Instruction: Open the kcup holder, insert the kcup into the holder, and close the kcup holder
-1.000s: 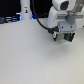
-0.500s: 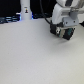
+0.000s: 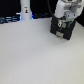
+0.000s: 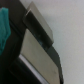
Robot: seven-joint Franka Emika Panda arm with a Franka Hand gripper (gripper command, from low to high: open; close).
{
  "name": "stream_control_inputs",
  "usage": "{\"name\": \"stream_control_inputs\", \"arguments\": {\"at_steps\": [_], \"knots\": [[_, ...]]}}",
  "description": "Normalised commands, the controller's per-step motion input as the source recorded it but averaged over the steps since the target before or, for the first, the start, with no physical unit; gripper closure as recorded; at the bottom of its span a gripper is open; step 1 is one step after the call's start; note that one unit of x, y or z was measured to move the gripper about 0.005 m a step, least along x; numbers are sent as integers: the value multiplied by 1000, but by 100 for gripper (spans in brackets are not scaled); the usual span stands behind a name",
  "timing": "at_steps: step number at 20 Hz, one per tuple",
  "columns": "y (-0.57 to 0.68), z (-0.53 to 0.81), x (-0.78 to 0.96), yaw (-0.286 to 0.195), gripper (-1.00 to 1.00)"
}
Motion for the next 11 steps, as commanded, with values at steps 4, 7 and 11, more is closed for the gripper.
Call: {"name": "stream_control_inputs", "arguments": {"at_steps": [4,7,11], "knots": [[362,673,-159,94,-100],[170,942,37,67,-100],[57,798,119,1,-100]]}}
